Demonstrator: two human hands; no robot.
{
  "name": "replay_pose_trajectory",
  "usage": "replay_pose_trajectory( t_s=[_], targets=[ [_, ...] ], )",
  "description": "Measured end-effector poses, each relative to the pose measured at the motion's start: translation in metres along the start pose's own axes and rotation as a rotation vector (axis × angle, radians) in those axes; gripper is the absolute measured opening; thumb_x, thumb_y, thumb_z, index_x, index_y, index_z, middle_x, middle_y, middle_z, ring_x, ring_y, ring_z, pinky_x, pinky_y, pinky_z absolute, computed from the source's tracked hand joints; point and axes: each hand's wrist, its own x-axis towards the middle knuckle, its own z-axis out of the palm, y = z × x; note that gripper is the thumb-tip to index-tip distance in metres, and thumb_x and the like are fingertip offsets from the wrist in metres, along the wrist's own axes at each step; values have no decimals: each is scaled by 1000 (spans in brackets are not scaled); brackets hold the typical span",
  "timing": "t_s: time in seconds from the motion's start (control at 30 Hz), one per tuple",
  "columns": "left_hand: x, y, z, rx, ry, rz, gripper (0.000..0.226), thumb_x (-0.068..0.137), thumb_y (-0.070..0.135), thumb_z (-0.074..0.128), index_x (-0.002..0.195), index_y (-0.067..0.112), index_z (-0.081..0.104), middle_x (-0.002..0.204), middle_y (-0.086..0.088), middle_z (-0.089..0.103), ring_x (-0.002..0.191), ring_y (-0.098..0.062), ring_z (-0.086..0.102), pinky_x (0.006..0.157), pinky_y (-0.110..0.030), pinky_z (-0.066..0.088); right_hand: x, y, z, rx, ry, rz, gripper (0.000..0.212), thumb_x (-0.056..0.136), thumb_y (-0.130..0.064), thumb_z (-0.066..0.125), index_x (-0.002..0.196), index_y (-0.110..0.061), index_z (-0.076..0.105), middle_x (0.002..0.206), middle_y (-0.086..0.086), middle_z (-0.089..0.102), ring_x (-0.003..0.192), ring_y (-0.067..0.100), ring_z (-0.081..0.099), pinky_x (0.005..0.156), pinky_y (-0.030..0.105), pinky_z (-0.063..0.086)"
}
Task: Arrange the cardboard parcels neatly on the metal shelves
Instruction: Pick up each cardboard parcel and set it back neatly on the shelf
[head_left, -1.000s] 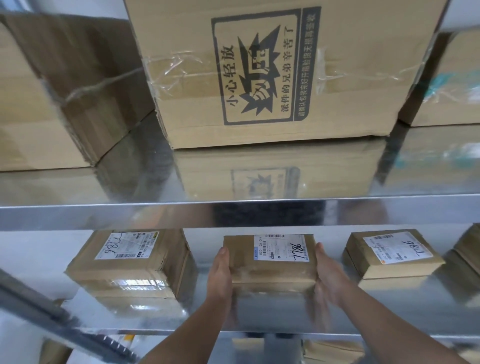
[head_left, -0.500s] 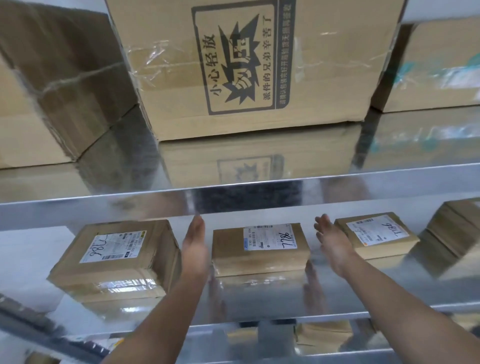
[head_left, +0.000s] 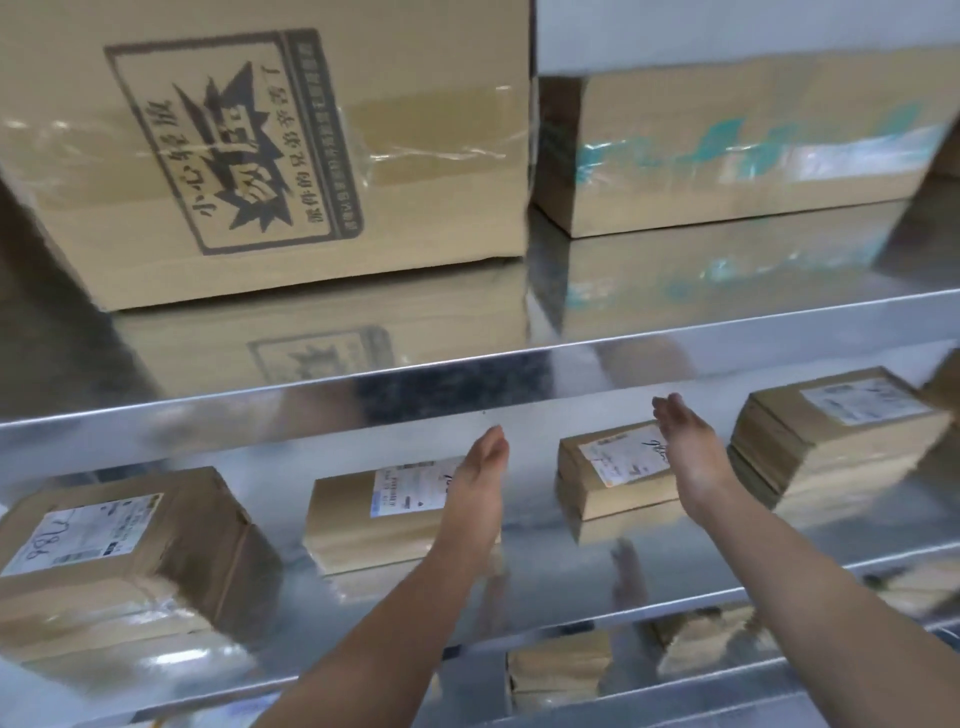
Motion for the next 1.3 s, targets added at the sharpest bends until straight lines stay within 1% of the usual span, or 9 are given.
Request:
replay_pose_trajectory(
  t_s=[0.17,0.4,0.47,0.53,0.6,0.7,0.8,0.87,1.3],
  targets=[
    [-11,2,72,-40,-1,-224,50,104,48,48,150,29,47,158,8,40,145,-22,38,118,-40,26,28,2,-56,-92,-16,93,45,112,-33,35,149,-10,48,148,3,50,135,23,48,109,40,36],
    [-23,-4,125,-101,17,-367,52,108,44,39,155,19,38,158,3,39,148,-16,32,117,-30,25,53,30,-89,-61,-122,338,62,108,-50,37,153,-9,43,158,8,42,146,30,38,121,45,27],
    [-25,-1,136,-123,44,-386,37,108,46,39,134,25,56,136,7,58,126,-11,52,102,-26,40,54,37,-96,-39,-159,393,54,108,-48,40,143,-8,51,137,6,53,129,31,52,114,43,37],
    [-23,-7,146,-175,37,-408,50,101,57,43,119,19,69,116,1,74,106,-15,64,90,-31,50,56,42,-100,-38,-229,420,36,109,-43,40,117,-12,55,102,1,57,91,20,57,90,37,47],
    [-23,-12,153,-185,70,-430,50,100,60,41,116,23,72,97,5,79,96,-13,67,80,-31,51,52,40,-101,-8,-255,450,35,110,-41,40,97,-14,58,86,-2,55,75,13,52,67,31,44],
    [-32,-9,159,-213,104,-474,46,105,56,35,106,26,69,72,13,76,75,-6,68,65,-26,43,51,39,-103,10,-288,474,42,111,-38,38,85,-16,61,83,1,61,80,18,58,75,31,50],
    [-40,-7,163,-151,128,-441,49,107,51,35,99,17,69,65,6,75,54,-7,70,46,-19,48,54,44,-111,16,-289,460,45,112,-35,37,84,-12,64,75,3,66,65,15,59,52,25,45],
    [-43,-7,163,-174,126,-444,50,108,46,35,90,13,68,59,3,73,47,-7,68,36,-16,44,57,51,-112,44,-309,443,46,111,-37,38,95,-8,71,77,4,73,72,18,65,57,27,47],
    [-59,8,158,-192,95,-467,51,110,44,29,88,17,66,61,7,73,49,-1,67,38,-13,45,38,48,-102,113,-305,440,42,112,-36,37,94,-14,68,83,1,73,77,14,65,62,26,43]
  ],
)
